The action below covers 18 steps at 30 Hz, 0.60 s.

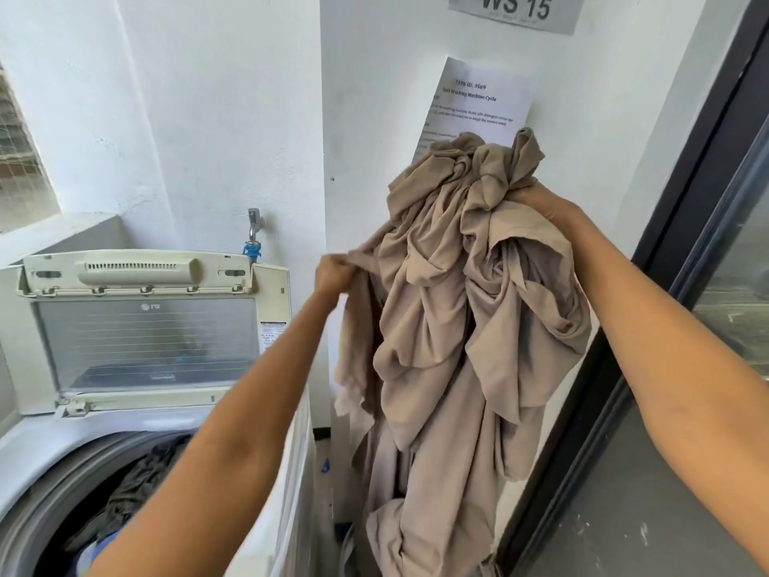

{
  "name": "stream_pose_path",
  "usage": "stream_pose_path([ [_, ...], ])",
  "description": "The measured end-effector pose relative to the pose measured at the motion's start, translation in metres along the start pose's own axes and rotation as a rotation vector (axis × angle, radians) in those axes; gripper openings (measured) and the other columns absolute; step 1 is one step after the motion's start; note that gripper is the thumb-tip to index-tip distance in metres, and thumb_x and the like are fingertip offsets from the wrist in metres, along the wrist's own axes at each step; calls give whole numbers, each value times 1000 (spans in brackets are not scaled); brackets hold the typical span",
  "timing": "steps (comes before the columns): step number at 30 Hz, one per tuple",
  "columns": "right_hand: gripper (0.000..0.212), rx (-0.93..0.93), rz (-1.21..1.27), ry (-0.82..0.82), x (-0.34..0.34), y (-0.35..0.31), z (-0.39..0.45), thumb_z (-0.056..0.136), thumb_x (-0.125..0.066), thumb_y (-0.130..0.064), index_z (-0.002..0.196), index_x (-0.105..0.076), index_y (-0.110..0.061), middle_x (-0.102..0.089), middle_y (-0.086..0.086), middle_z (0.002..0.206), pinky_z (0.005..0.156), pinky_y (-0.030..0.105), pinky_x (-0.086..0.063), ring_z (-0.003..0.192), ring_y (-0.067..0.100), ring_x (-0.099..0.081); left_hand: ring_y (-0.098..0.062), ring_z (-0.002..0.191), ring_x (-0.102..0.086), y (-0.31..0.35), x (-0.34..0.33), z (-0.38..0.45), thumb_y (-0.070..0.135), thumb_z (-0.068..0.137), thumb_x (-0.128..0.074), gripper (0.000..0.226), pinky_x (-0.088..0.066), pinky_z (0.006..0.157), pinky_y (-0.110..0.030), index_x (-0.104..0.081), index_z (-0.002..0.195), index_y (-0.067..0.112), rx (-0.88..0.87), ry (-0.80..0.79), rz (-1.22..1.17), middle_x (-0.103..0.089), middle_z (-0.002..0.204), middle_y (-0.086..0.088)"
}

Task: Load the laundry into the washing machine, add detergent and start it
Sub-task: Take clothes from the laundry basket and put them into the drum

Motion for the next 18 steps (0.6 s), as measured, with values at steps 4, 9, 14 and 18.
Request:
stream_pose_path([
  [4,43,-20,42,-40,-1,15,-6,89,-52,8,131,-46,-2,-58,1,102,88,22,-45,95,8,-58,-5,49,-49,66,19,13,7,85,-58,25,-38,44,-14,-60,61,16,-99,-85,-31,-53,51,6],
  [9,33,22,79,-58,-13,9,3,86,-58,4,112,-55,-16,-62,2,101,92,30,-48,92,9,-59,-4,59,-45,129,0,12,9,86,-62,26,-38,53,-20,-57,61,14,-172,-158,-163,-55,67,2],
  [14,30,-8,116,-92,-19,-10,1,92,-43,11,86,-51,-17,-62,-6,69,55,5,-45,52,-13,-57,2,39,-32,158,-1,9,0,87,-59,34,-27,43,-16,-47,56,7,-263,-237,-146,-40,46,10],
  [18,37,-66,155,-127,-30,-10,1,93,-33,15,73,-45,-14,-58,-14,41,46,7,-42,40,-8,-53,0,41,-31,160,10,17,-7,78,-57,34,-28,44,-16,-44,52,10,-281,-199,-186,-38,42,13],
])
Point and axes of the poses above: each hand's wrist, its own z-axis towards the middle knuckle, its own x-axis out of the back of the hand, y = z × x, the point moved 5 cm from there along z, towards the middle knuckle
